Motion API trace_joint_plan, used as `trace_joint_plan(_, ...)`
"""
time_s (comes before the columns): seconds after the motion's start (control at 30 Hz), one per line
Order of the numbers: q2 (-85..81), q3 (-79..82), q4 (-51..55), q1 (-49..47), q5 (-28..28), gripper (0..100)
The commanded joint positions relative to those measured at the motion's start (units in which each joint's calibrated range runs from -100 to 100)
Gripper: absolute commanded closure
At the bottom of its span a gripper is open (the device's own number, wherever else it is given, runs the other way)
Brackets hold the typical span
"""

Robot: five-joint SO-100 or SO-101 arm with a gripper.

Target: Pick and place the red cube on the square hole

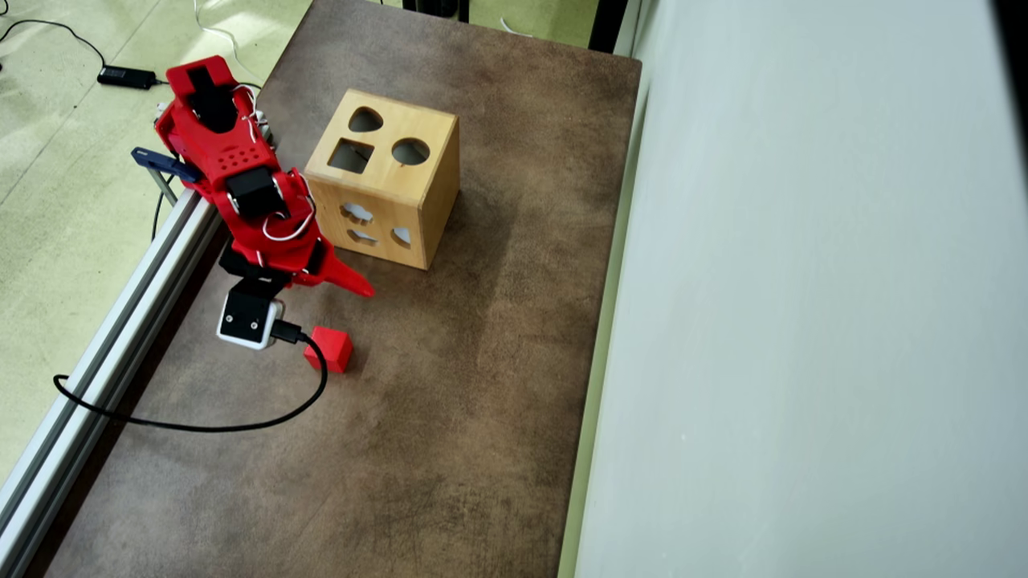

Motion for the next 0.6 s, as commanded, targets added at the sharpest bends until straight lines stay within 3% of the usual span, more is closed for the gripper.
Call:
trace_joint_plan(0.0, 0.95, -2.14, 0.41, 0.27, 0.44, 51)
trace_joint_plan(0.57, 10.3, -3.03, -1.44, 0.27, 0.44, 51)
